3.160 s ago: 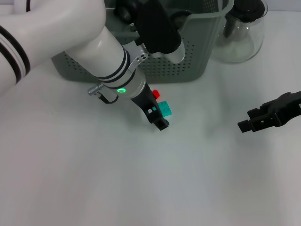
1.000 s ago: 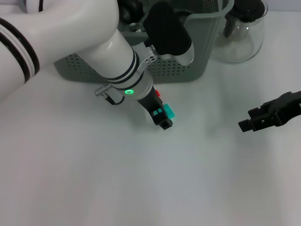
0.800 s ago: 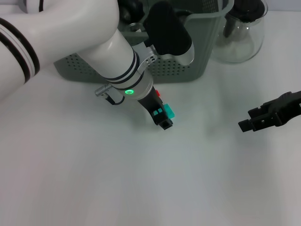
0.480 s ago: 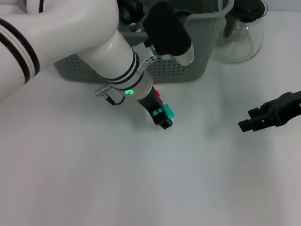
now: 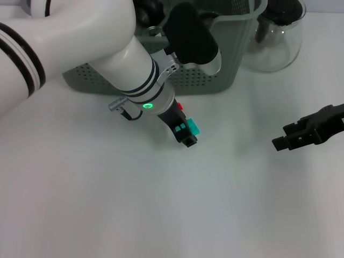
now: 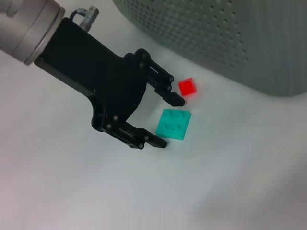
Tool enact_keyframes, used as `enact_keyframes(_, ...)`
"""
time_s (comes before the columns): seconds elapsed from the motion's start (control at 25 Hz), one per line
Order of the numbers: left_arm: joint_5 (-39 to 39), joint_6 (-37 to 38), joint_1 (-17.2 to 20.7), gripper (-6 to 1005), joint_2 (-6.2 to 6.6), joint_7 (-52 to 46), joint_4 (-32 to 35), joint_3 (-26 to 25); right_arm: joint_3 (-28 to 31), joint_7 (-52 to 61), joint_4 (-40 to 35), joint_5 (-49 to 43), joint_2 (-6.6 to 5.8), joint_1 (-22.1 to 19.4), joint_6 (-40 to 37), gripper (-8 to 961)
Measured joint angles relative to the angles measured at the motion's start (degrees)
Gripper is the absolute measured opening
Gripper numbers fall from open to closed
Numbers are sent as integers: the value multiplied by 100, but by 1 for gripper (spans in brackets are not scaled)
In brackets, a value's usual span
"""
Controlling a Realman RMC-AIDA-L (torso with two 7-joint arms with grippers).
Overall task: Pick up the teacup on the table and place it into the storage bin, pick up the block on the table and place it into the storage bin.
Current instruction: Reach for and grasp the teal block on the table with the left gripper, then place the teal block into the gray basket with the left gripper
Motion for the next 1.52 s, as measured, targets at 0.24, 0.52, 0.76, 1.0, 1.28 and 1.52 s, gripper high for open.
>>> enact_keyframes(0.24, 23, -18, -2, 531, 0, -28, 2, 2, 12, 0, 0, 0, -3, 0, 0, 656)
enact_keyframes(0.52, 38, 113, -6, 399, 3, -163, 123, 101, 18, 0, 0, 0, -14, -15, 0, 656)
enact_keyframes(0.76, 39, 1068, 374, 416, 25, -149, 1008, -247, 20, 0, 0, 0, -16, -27, 2, 656)
enact_keyframes(1.0, -690, 2514, 1412, 434, 28, 399, 2862, -1525, 26, 1, 0, 0, -16, -27, -3, 656)
enact_keyframes(1.28, -2577, 3424, 1284, 454, 195, 1018, 3609, -4100, 9, 47, -28, -1, 6, 21, -19, 656)
enact_keyframes(1.52, -1591, 2075, 550, 472, 473, 843, 2713, -4211, 3, 131, 4, 0, 25, 59, -39, 656)
